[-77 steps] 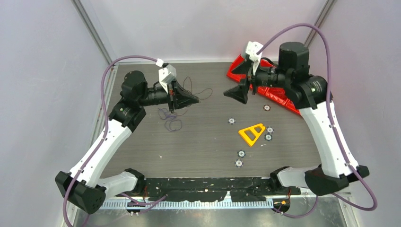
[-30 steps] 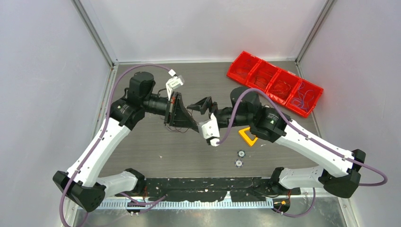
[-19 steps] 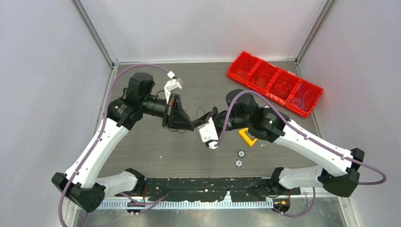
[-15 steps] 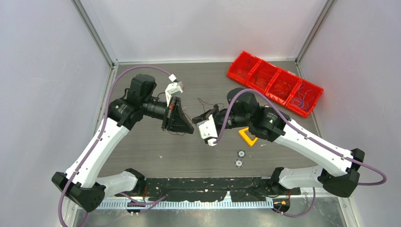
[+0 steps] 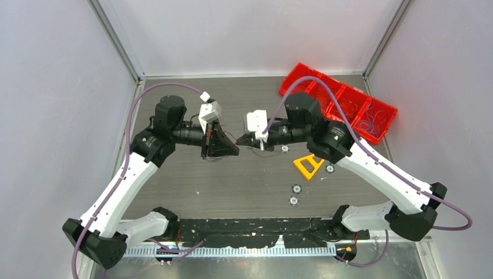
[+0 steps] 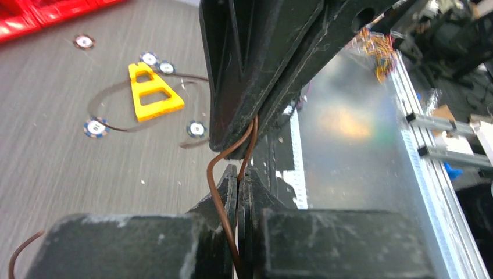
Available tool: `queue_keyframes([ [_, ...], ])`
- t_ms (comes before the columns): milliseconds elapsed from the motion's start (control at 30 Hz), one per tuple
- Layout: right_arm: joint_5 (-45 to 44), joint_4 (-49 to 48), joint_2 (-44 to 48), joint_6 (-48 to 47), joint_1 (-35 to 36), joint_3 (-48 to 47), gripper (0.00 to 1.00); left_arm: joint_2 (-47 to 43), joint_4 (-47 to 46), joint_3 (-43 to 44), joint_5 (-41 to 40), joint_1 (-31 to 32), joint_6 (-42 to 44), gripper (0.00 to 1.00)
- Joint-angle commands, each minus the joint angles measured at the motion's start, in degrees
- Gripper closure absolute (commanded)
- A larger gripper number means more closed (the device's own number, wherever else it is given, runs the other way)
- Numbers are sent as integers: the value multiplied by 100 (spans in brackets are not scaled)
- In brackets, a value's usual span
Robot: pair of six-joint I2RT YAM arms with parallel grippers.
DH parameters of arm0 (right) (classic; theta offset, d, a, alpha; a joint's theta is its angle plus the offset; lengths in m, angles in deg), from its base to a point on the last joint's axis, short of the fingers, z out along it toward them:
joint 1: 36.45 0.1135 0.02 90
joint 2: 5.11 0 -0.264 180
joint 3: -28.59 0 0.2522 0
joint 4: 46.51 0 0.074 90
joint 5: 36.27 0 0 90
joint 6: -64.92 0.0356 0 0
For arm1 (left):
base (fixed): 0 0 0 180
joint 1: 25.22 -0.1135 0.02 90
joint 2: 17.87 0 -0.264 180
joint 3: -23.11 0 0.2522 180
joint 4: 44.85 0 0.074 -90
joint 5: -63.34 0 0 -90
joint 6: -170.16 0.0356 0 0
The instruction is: Untangle the cables
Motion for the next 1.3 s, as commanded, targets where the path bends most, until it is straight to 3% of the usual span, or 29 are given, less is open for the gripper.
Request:
queue_keyframes([
  [0, 704, -1332, 9, 2612, -495, -900, 95, -133, -2587, -757, -865, -59, -1706, 100],
  [167, 606, -3216, -113, 5035, -1051, -763, 95, 228, -3283, -669, -755, 121, -2179, 92],
  [267, 419, -3649, -202, 5766, -1436, -863, 95, 164, -3282, -901, -717, 164, -2032, 83],
  [367, 79, -3865, -157, 5900, -1587, -817, 95, 32, -3359, -1159, -947, 196, -1958, 77],
  [433, 5, -3874, -150, 5910, -1622, -784, 95, -57, -3408, -1181, -1069, 259, -1743, 78],
  [533, -174, -3836, -152, 5948, -1635, -723, 95, -249, -2612, -954, -2090, 760, -359, 98],
  [567, -243, -3862, -169, 5980, -1647, -718, 95, -283, -2521, -959, -2383, 893, -77, 100],
  [667, -213, -4005, -228, 6112, -1673, -763, 95, -150, -2144, -821, -2561, 960, 21, 100],
  [733, -84, -3890, -235, 5960, -1693, -823, 95, -202, -1840, -727, -2249, 847, 32, 98],
  [833, 123, -3371, -162, 5216, -1736, -910, 94, -825, -1663, -909, -1833, 503, 61, 55],
  [900, 269, -2736, -50, 4616, -1739, -842, 95, -1269, -1358, -842, -2009, 314, 232, 34],
  [1100, 531, -1399, 353, 3301, -1736, -482, 95, -1758, -62, 206, -2320, 147, 1019, 20],
  [1267, 817, -1054, 457, 2902, -1733, -415, 95, -1497, -635, 410, -3061, 147, 434, 5],
])
